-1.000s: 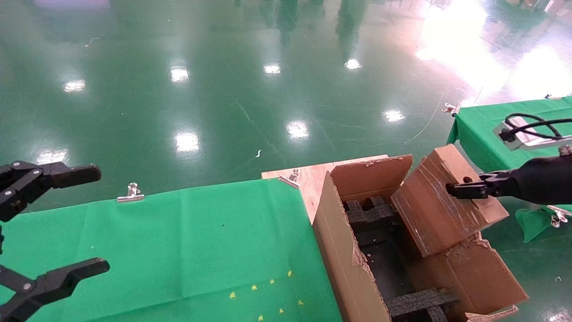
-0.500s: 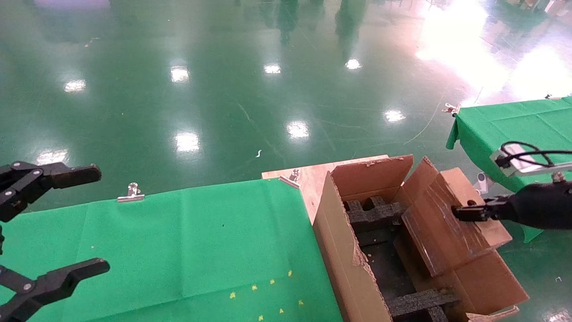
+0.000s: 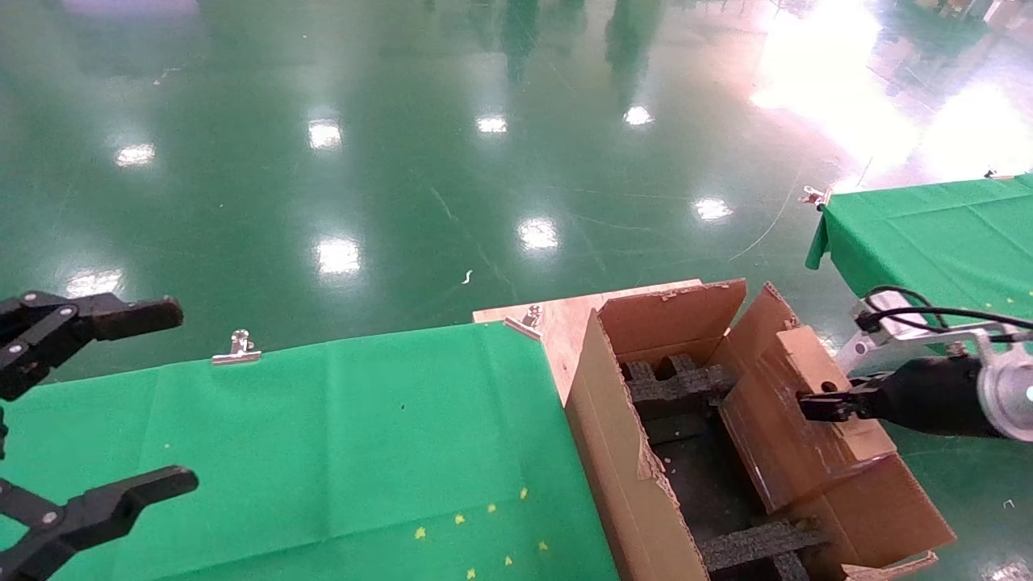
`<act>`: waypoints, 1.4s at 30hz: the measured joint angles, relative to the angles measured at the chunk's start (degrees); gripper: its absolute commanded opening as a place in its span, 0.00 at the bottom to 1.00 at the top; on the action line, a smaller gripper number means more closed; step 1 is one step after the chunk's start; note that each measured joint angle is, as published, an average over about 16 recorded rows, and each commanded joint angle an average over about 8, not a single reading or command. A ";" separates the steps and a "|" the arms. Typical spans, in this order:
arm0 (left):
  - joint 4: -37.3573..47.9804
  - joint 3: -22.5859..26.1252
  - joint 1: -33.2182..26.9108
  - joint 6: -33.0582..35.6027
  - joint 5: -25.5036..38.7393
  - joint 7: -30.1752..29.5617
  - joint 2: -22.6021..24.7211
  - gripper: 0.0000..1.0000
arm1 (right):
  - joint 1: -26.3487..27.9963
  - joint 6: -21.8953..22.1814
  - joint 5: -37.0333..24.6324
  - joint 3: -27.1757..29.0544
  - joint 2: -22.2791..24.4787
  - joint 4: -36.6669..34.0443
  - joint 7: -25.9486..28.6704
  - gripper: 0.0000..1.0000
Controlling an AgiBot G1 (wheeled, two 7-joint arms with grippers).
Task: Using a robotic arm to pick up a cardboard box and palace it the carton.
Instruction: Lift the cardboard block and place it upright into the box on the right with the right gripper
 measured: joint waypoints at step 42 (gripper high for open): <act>0.01 0.01 0.00 -0.01 -0.01 0.00 0.00 1.00 | -21.64 5.16 15.69 2.84 -18.92 -25.14 -17.56 0.51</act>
